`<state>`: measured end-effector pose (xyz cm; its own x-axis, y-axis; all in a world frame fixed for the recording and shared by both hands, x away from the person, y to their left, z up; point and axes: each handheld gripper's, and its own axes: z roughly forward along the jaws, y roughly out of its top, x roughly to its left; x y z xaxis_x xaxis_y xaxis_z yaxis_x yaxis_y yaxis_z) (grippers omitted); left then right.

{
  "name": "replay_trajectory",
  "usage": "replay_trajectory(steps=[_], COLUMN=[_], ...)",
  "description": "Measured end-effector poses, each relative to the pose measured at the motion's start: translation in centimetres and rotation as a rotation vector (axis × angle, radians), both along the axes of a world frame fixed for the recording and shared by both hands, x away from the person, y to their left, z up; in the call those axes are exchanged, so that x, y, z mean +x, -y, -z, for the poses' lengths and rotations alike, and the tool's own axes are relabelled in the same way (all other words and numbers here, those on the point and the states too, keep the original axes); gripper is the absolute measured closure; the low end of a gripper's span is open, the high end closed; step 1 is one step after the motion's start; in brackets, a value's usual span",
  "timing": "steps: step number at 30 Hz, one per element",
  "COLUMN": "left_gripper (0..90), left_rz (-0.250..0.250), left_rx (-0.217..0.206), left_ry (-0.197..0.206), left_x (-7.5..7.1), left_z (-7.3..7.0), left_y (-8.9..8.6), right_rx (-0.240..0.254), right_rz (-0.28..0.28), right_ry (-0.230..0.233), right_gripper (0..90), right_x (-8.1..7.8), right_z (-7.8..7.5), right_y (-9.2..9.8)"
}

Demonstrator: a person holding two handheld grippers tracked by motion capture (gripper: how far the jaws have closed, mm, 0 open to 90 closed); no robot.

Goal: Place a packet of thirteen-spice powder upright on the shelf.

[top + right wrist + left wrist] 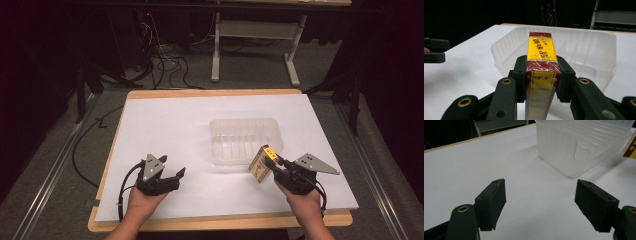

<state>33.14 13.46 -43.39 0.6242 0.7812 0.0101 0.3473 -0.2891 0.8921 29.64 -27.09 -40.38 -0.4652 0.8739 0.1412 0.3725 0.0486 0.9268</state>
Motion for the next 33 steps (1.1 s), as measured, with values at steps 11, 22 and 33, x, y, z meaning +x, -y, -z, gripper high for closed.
replay_trajectory(steps=[11,22,33], left_gripper=[25.8,25.8,25.8], left_rz=[0.035,0.037,0.047], left_rx=[0.034,0.026,0.004], left_ry=[0.01,0.012,0.006], left_x=[-0.2,-0.3,-0.1], left_z=[0.4,0.4,0.5], left_y=[1.0,1.0,0.9], right_rx=[0.005,0.01,-0.01], right_rz=[0.023,0.07,0.172], right_ry=[0.004,0.031,0.034], right_gripper=[68.1,68.1,68.0], right_x=[-0.2,-0.7,0.5], right_z=[-0.4,-2.1,-2.9], right_y=[0.3,0.1,-0.4])
